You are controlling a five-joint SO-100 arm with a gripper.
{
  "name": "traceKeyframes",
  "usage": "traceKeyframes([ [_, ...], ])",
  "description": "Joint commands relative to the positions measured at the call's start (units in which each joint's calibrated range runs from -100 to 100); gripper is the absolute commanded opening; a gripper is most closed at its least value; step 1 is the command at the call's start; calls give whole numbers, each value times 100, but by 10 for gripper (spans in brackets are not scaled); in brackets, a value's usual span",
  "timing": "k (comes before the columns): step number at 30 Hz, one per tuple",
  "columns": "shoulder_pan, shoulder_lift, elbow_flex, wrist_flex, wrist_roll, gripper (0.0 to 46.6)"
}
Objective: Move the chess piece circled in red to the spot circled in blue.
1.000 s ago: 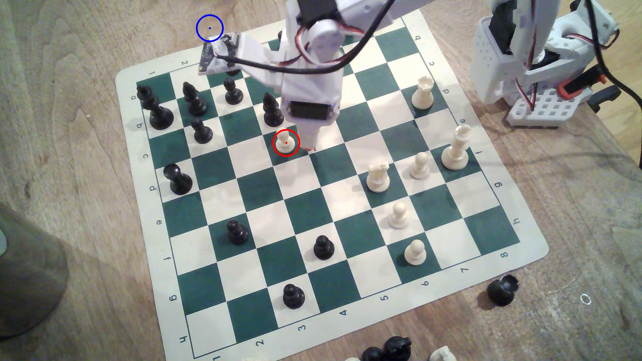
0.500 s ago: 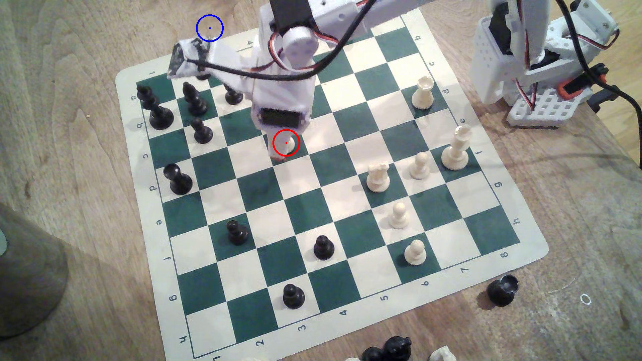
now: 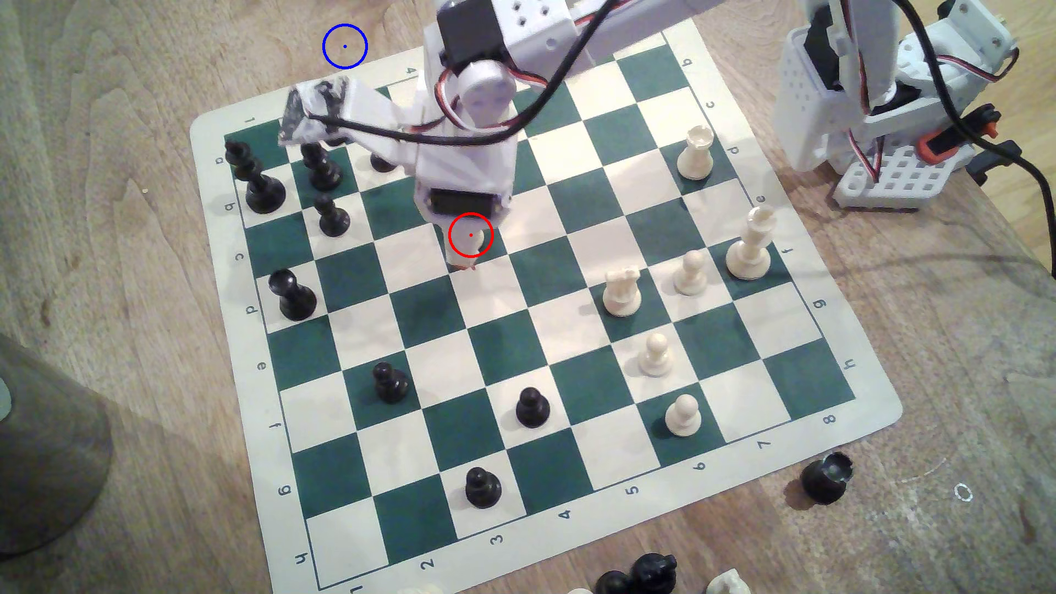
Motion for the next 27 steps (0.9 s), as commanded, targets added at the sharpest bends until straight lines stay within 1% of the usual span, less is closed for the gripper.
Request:
traceKeyframes([
  [1, 92, -110, -247, -74, 39, 148],
  [15, 209, 154, -129, -312, 88, 153],
  [18, 240, 162, -138, -320, 122, 123],
  [20, 248, 162, -129, -312, 147, 86],
  [21, 248, 145, -129, -279, 161, 29],
  [27, 92, -8, -120, -107, 83, 7],
])
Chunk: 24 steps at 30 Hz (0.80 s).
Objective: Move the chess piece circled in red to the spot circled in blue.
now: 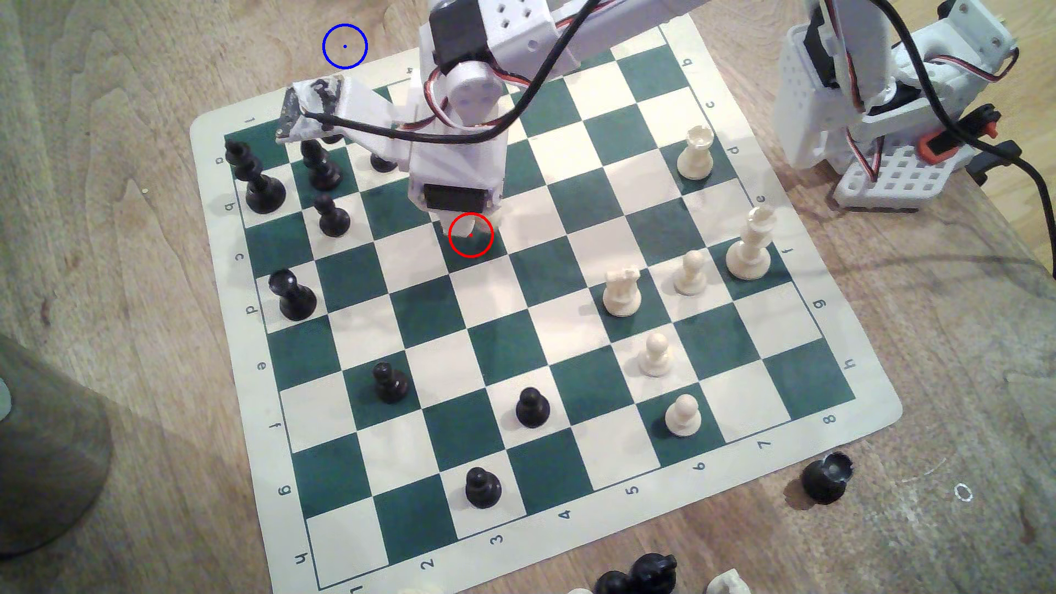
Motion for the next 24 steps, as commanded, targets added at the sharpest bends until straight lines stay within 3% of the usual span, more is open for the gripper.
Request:
traceKeyframes([
  [1, -100, -326, -120, 108, -39, 5],
  [14, -100, -1430, -65, -15, -190, 5],
  [24, 674, -2211, 89, -596, 34, 4],
])
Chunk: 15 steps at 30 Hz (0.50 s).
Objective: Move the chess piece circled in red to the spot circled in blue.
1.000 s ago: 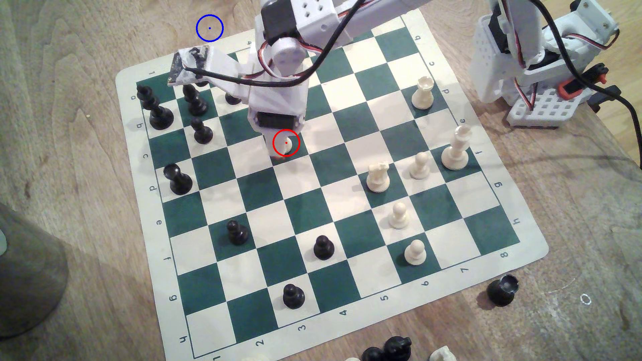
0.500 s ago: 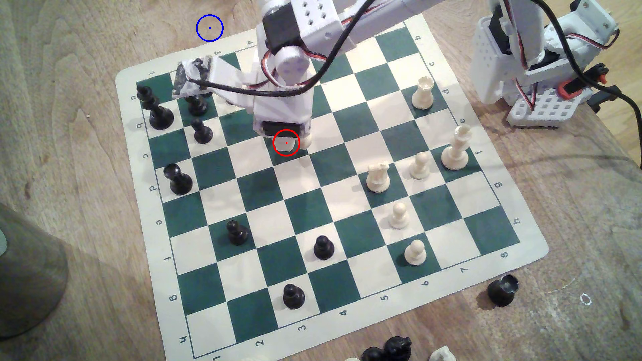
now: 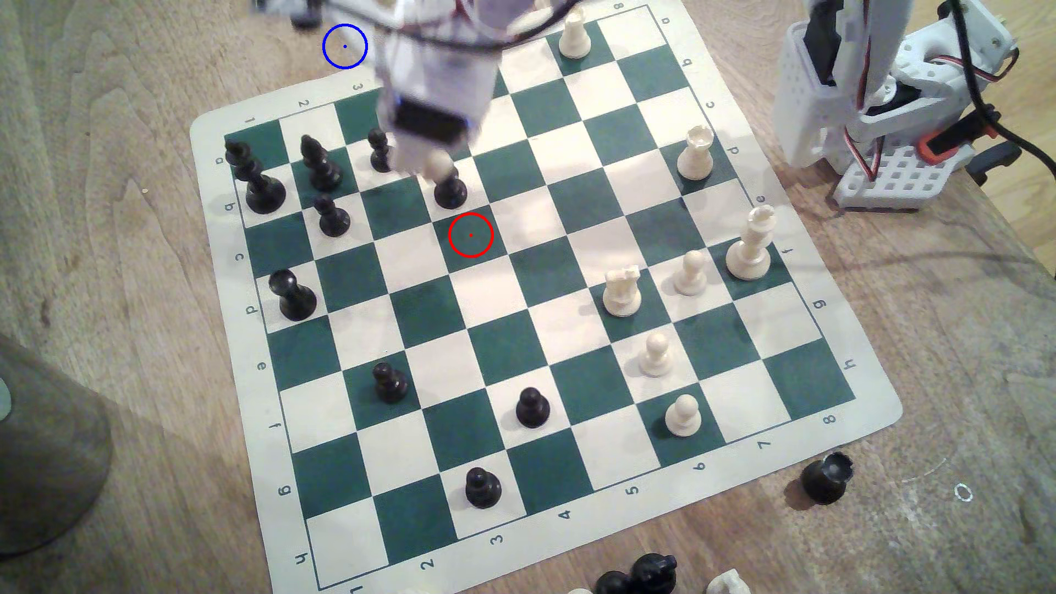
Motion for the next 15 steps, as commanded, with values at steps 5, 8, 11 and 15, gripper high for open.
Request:
traceKeyframes([
  [5, 976, -576, -38, -729, 283, 4],
  [8, 1218, -414, -1, -1016, 352, 4],
  [11, 1461, -262, 316, -1745, 440, 4],
  [15, 1601, 95, 679, -2629, 557, 4],
])
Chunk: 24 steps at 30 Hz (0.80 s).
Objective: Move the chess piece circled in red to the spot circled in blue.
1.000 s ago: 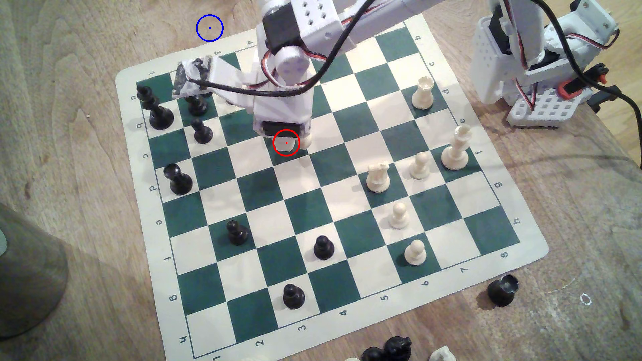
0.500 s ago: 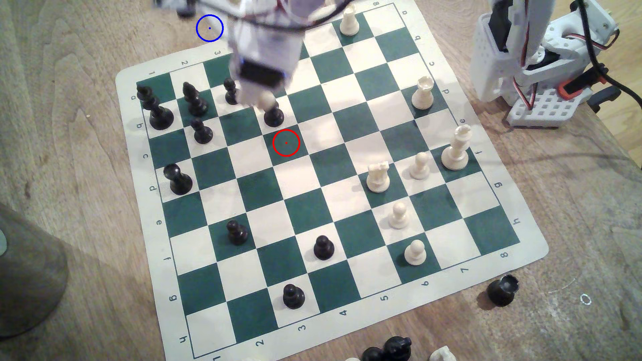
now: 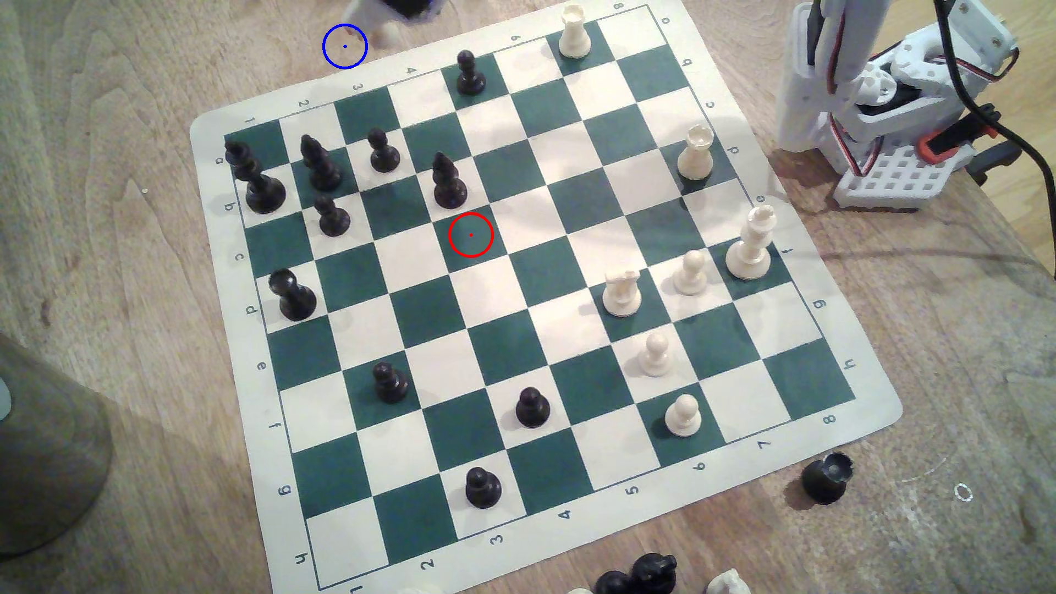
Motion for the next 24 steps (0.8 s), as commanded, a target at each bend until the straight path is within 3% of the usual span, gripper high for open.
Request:
traceKeyframes([
  [1, 157, 205, 73, -912, 73, 4],
  [9, 368, 1359, 10, -2468, 156, 4],
  [24, 485, 2369, -435, -3352, 171, 4],
])
